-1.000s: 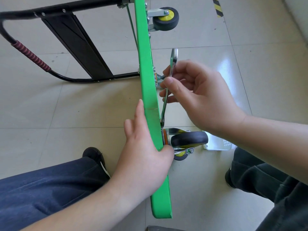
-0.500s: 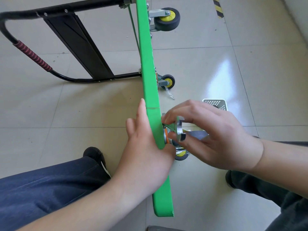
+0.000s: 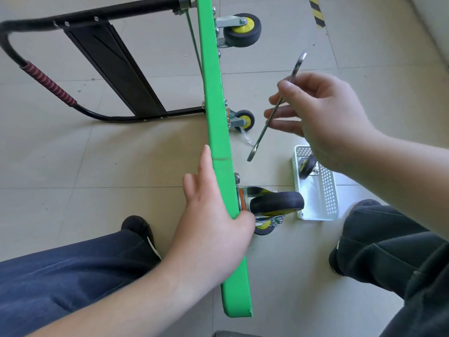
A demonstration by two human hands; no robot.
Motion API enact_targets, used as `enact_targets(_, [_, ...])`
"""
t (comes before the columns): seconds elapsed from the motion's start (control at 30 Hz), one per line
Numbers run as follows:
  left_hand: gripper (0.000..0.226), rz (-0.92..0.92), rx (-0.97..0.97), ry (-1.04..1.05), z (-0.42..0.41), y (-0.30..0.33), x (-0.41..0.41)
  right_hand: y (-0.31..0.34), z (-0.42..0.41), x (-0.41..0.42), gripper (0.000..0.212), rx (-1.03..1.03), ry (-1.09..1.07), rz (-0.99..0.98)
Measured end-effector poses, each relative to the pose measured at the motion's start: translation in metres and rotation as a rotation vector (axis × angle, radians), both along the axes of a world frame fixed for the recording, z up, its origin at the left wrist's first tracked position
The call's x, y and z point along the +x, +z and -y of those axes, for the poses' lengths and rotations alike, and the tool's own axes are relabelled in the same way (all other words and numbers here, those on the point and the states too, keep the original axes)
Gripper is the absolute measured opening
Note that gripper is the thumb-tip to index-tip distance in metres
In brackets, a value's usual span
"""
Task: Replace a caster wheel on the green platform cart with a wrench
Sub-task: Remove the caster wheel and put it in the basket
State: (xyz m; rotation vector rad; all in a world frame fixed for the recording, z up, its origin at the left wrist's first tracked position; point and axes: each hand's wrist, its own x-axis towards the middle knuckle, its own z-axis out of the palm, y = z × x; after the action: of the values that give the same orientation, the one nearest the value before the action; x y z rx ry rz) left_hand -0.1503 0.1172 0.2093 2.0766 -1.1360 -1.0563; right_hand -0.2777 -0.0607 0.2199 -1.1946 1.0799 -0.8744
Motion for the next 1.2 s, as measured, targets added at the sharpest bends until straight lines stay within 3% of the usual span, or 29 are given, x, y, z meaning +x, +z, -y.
enact_targets(0.13, [0.109, 0.004, -0.001, -0.002, 0.0, 0.0, 0.0, -0.014, 0.015, 0.006, 0.023, 0.311, 0.021, -0.045])
enact_targets(0.37, [0.109, -0.026, 0.006, -0.004, 0.0, 0.004, 0.0, -0.029, 0.017, 0.021, 0.012, 0.514, 0.089, -0.116])
enact_targets(0.7, [0.11, -0.027, 0.013, -0.004, 0.0, 0.005, 0.0, -0.045, 0.018, 0.036, 0.013, 0.57, 0.167, -0.175])
enact_targets(0.87, [0.11, -0.024, 0.019, -0.008, 0.0, 0.005, 0.0, -0.053, 0.019, 0.04, 0.024, 0.586, 0.217, -0.19])
enact_targets(1.2, [0.109, -0.02, 0.02, -0.003, 0.0, 0.006, 0.0, -0.035, 0.016, 0.039, 0.028, 0.325, 0.223, -0.159])
